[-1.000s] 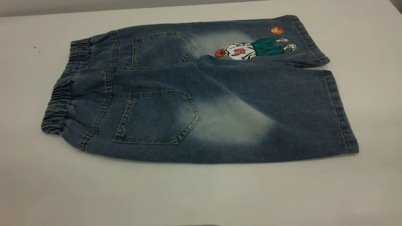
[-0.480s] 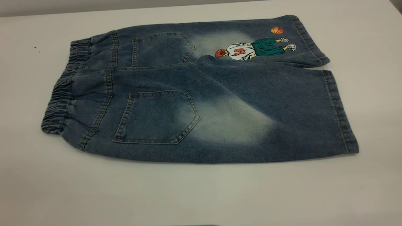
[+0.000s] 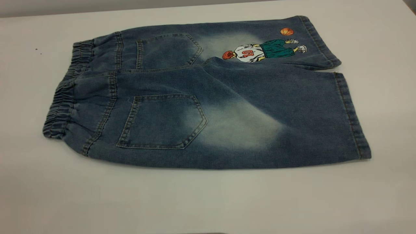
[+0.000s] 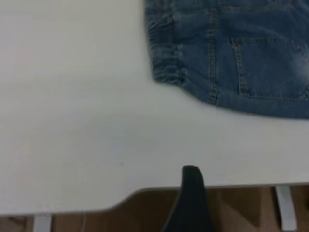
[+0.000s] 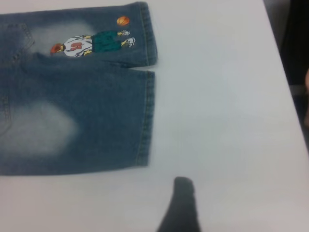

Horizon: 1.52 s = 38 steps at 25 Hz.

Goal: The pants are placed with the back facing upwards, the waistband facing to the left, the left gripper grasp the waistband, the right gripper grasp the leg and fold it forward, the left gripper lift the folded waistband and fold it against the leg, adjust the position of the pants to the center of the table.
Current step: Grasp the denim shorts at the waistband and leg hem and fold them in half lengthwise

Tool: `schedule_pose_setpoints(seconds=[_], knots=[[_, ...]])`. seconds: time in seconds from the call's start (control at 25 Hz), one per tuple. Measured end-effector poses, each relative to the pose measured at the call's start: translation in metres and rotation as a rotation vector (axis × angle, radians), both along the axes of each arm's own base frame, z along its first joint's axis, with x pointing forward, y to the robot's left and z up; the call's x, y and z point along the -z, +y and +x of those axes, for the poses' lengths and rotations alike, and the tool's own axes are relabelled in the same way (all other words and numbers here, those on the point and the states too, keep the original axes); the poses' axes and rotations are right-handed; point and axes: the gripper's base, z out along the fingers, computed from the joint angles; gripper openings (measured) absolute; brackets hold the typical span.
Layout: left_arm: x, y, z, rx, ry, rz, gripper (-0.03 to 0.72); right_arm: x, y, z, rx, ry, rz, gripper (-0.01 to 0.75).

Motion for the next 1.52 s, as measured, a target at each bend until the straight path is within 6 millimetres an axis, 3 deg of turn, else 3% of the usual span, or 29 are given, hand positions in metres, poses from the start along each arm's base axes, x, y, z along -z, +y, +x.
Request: schedule_pose_setpoints(seconds=[0.12,0.24,0.4,0.56,0.72,0.96,1.16,1.52], knots=[[-0.010,0.000,0.016,-0.022,0.040,-0.025,0.535,-0.012,0.000,0.007,0.001,0.030,0.006,0.617],[-0.032,-0.001,0.041,-0.030,0.047,-0.031,0.535,-0.035,0.000,0.019,0.002,0.042,0.008,0.628],[-0.054,-0.001,0.090,-0.042,0.108,-0.033,0.535,-0.068,-0.001,0.048,0.008,0.034,0.012,0.611],[-0.049,-0.003,0.147,-0.067,0.229,-0.048,0.535,-0.084,-0.002,0.081,0.013,0.043,0.014,0.597],[-0.019,-0.004,0.205,-0.103,0.402,-0.063,0.535,-0.082,-0.003,0.109,0.015,0.107,0.014,0.594],[0.045,-0.005,0.261,-0.127,0.611,-0.050,0.535,-0.068,-0.004,0.136,0.004,0.224,0.002,0.594],[0.091,-0.004,0.285,-0.142,0.688,-0.040,0.535,-0.066,-0.004,0.140,0.002,0.239,0.001,0.594],[0.145,-0.002,0.303,-0.135,0.766,0.010,0.535,-0.066,-0.004,0.140,0.002,0.239,0.001,0.594]])
